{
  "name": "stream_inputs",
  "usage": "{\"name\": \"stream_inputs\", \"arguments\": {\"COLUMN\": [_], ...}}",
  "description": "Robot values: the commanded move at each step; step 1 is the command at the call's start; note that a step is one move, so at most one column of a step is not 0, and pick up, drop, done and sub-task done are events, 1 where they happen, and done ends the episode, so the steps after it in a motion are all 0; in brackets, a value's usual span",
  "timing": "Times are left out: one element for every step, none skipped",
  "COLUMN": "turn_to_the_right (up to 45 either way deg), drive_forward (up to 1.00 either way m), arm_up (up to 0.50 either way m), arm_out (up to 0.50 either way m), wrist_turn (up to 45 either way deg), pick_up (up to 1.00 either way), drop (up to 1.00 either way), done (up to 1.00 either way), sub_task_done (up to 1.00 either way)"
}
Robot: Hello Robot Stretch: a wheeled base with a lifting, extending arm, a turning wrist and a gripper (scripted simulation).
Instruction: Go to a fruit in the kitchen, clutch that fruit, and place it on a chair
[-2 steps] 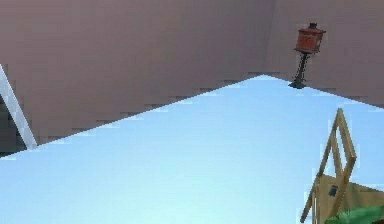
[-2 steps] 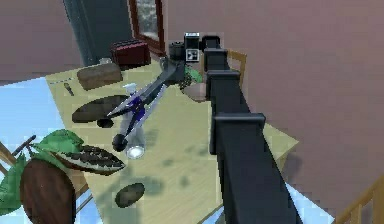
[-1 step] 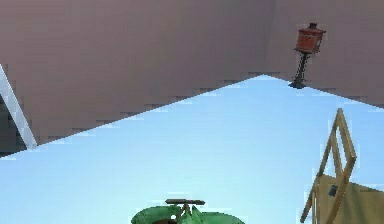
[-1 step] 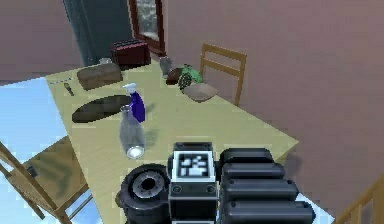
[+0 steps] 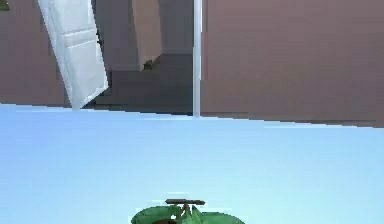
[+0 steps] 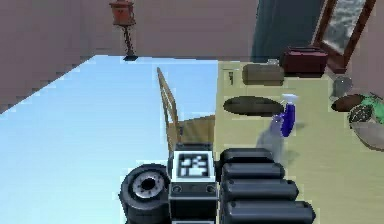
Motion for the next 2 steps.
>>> {"name": "stream_inputs", "arguments": {"turn_to_the_right": [-27.0, 0.0], "drive_forward": [0.0, 0.25], "arm_up": [0.0, 0.0], "arm_out": [0.0, 0.0], "wrist_turn": [0.0, 0.0], "pick_up": [0.0, 0.0], "drop": [0.0, 0.0], "done": [0.0, 0.0], "sub_task_done": [0.0, 0.0]}}
